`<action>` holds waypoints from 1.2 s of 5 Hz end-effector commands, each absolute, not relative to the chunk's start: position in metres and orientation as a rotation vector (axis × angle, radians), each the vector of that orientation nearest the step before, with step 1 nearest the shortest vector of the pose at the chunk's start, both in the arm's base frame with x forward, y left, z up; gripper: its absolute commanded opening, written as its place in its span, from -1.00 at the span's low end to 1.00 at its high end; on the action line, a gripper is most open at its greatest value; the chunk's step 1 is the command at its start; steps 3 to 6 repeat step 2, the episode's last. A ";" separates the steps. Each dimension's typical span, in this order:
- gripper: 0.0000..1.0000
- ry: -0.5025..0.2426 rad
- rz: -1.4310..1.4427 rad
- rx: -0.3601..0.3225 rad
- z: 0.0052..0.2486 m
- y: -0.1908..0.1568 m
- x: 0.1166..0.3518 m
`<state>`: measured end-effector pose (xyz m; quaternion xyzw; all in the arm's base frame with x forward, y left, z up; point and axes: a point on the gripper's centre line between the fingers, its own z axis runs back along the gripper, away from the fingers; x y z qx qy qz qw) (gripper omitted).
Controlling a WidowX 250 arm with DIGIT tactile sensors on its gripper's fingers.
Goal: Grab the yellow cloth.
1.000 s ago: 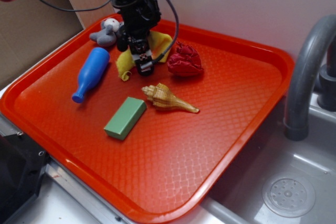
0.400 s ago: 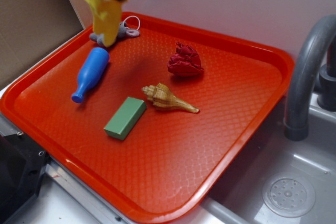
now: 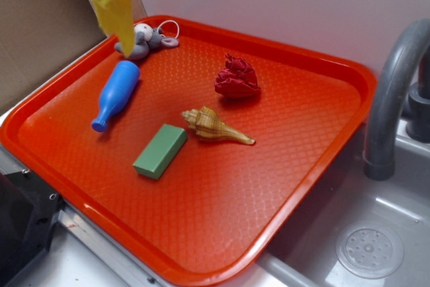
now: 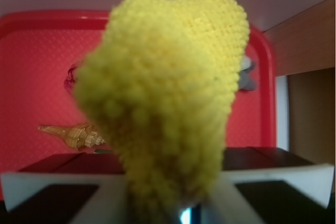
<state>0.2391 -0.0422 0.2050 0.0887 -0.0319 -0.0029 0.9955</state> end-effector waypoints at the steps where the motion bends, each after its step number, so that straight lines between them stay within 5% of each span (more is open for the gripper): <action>1: -1.00 -0.212 -0.032 0.170 0.234 -0.054 0.215; 2: -1.00 -0.212 0.039 0.112 0.237 -0.048 0.212; 6: -1.00 -0.212 0.039 0.112 0.237 -0.048 0.212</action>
